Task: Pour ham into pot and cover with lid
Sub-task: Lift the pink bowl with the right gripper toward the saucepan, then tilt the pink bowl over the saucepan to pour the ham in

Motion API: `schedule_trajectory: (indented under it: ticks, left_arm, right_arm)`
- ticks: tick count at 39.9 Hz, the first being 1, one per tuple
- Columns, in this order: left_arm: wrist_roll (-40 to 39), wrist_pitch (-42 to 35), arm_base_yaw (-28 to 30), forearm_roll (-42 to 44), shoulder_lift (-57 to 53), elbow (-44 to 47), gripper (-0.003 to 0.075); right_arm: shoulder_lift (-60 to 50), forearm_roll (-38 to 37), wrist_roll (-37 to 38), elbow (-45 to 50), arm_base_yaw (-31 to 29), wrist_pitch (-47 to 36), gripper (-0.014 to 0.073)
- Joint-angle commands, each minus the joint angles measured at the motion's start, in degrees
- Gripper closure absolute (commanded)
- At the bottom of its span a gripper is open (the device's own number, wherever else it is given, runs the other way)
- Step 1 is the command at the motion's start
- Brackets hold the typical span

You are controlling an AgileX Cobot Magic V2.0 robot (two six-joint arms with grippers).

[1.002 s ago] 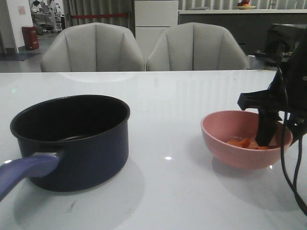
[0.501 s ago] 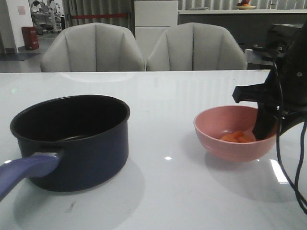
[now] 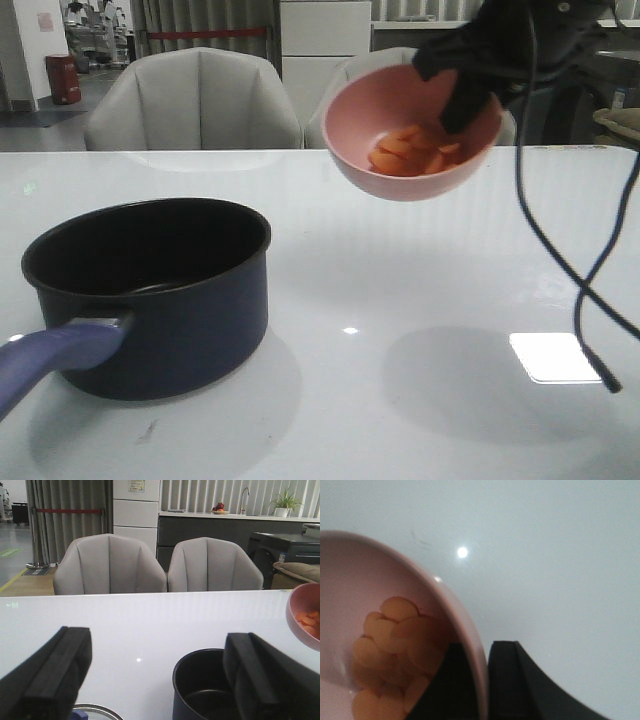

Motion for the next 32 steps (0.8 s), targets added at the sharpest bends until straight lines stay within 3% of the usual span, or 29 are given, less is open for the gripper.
schedule_trajectory:
  ticks: [1, 8, 17, 25, 32]
  left_arm:
    - [0.0, -4.0, -0.5, -0.2, 0.5, -1.4, 0.0127]
    - [0.0, -4.0, -0.5, -0.2, 0.5, -1.4, 0.0127]
    - [0.0, -4.0, -0.5, -0.2, 0.5, -1.4, 0.0127]
    - [0.0, -4.0, -0.5, -0.2, 0.5, -1.4, 0.0127]
    - [0.0, -4.0, -0.5, -0.2, 0.5, -1.4, 0.0127]
  right_arm:
    - [-3.2, -4.6, -1.1, -2.0, 4.6, -9.4, 0.0460]
    - [-2.8, -6.6, -1.1, -2.0, 10.8, -21.8, 0.0454]
    - [0.4, -8.9, -2.1, -2.0, 13.8, -37.3, 0.0454]
    - [5.1, -8.4, -12.4, -0.7, 17.3, -53.9, 0.0454]
    - [9.1, -2.8, -26.7, 2.9, 20.8, -73.6, 0.0454]
